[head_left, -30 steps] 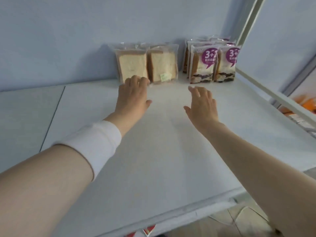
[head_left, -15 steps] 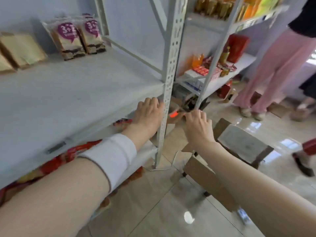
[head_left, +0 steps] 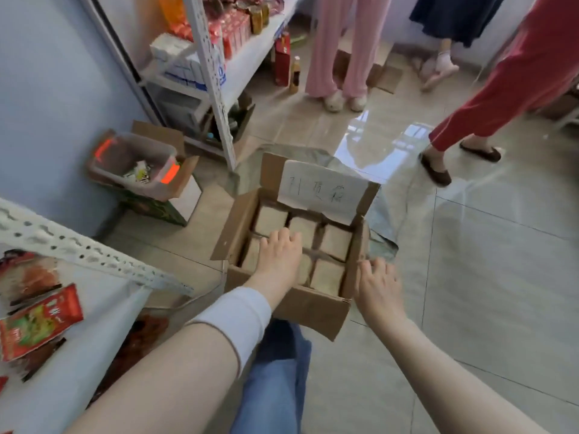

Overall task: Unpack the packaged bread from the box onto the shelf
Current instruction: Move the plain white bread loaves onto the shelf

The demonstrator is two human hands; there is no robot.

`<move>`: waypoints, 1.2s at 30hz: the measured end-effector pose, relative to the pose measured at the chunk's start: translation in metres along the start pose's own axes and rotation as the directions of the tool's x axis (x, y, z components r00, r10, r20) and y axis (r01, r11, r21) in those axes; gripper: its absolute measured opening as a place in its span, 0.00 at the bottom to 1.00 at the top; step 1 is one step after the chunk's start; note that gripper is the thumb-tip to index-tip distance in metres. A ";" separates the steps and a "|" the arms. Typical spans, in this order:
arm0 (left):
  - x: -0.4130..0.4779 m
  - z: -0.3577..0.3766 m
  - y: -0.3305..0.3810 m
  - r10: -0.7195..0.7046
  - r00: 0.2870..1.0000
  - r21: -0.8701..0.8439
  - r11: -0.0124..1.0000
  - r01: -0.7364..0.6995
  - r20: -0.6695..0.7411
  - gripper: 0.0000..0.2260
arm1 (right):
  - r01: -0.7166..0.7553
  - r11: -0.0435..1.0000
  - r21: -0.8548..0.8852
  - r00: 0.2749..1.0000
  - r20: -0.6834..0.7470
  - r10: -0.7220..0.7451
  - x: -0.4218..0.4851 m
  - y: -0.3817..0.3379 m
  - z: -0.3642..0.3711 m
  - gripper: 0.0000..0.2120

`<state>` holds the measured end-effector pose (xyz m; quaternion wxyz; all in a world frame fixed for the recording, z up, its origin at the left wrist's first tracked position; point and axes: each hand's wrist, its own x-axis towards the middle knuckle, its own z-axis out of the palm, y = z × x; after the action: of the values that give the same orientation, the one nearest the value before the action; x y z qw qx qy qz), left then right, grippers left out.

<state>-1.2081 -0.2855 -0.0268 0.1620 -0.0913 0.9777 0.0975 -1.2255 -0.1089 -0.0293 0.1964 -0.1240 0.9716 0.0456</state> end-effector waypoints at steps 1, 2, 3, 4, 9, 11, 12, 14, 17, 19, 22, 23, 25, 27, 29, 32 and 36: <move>0.022 0.010 0.001 -0.001 0.999 -0.018 1.000 0.001 0.041 0.17 | -0.035 0.999 0.028 0.999 0.041 0.033 0.016 0.003 0.009 0.15; 0.043 0.021 0.001 -0.003 0.997 -0.037 0.999 0.006 0.080 0.17 | -0.065 0.996 0.055 0.994 0.086 0.060 0.031 0.006 0.020 0.15; 0.064 0.031 -0.001 -0.006 0.993 -0.057 0.998 0.013 0.115 0.18 | -0.097 0.991 0.087 0.987 0.135 0.085 0.047 0.008 0.031 0.16; 0.084 0.042 -0.004 -0.012 0.989 -0.077 0.997 0.024 0.150 0.19 | -0.135 0.983 0.123 0.977 0.183 0.112 0.062 0.009 0.043 0.18; 0.188 0.118 -0.016 -0.122 0.939 -0.251 0.945 0.209 0.322 0.23 | -0.357 0.888 0.290 0.886 0.407 0.223 0.128 0.008 0.126 0.29; 0.226 0.154 -0.019 -0.167 0.911 -0.311 0.904 0.294 0.377 0.28 | -0.467 0.831 0.303 0.816 0.509 0.273 0.152 0.002 0.161 0.31; 0.243 0.173 -0.020 -0.194 0.899 -0.341 0.877 0.339 0.393 0.30 | -0.521 0.799 0.301 0.779 0.551 0.300 0.163 -0.002 0.179 0.31; 0.269 0.203 -0.024 -0.271 0.871 -0.400 0.805 0.439 0.410 0.32 | -0.591 0.763 0.264 0.718 0.603 0.348 0.182 -0.014 0.209 0.33; 0.289 0.239 -0.025 -0.348 0.877 -0.435 0.769 0.469 0.331 0.33 | -0.691 0.693 0.205 0.635 0.630 0.447 0.203 -0.032 0.241 0.33; 0.290 0.252 -0.023 -0.374 0.899 -0.446 0.780 0.439 0.230 0.32 | -0.773 0.588 0.239 0.589 0.613 0.526 0.210 -0.038 0.251 0.31; 0.290 0.256 -0.025 -0.442 0.883 -0.502 0.734 0.457 0.157 0.34 | -0.831 0.407 0.379 0.556 0.564 0.611 0.210 -0.038 0.253 0.35; 0.290 0.254 -0.027 -0.455 0.877 -0.511 0.724 0.464 0.152 0.33 | -0.829 0.380 0.410 0.558 0.555 0.617 0.208 -0.036 0.251 0.37; 0.293 0.249 -0.031 -0.451 0.877 -0.507 0.723 0.469 0.169 0.30 | -0.824 0.371 0.429 0.564 0.553 0.613 0.205 -0.032 0.247 0.39; 0.297 0.243 -0.033 -0.412 0.886 -0.551 0.699 0.456 0.212 0.25 | -0.816 0.410 0.407 0.577 0.556 0.598 0.202 -0.027 0.243 0.38; 0.296 0.237 -0.032 -0.368 0.899 -0.646 0.630 0.430 0.239 0.19 | -0.784 0.483 0.390 0.620 0.542 0.568 0.197 -0.024 0.239 0.31; 0.283 0.224 -0.029 -0.332 0.923 -0.717 0.593 0.365 0.195 0.17 | -0.739 0.524 0.424 0.673 0.494 0.550 0.186 -0.023 0.229 0.24; 0.248 0.193 -0.027 -0.381 0.919 -0.768 0.557 0.315 0.100 0.18 | -0.648 0.443 0.619 0.744 0.391 0.543 0.167 -0.014 0.207 0.17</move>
<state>-1.3753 -0.3053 -0.2935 0.0850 -0.3465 0.8085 0.4680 -1.2939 -0.1309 -0.2855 0.2644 0.3169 0.8711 -0.2662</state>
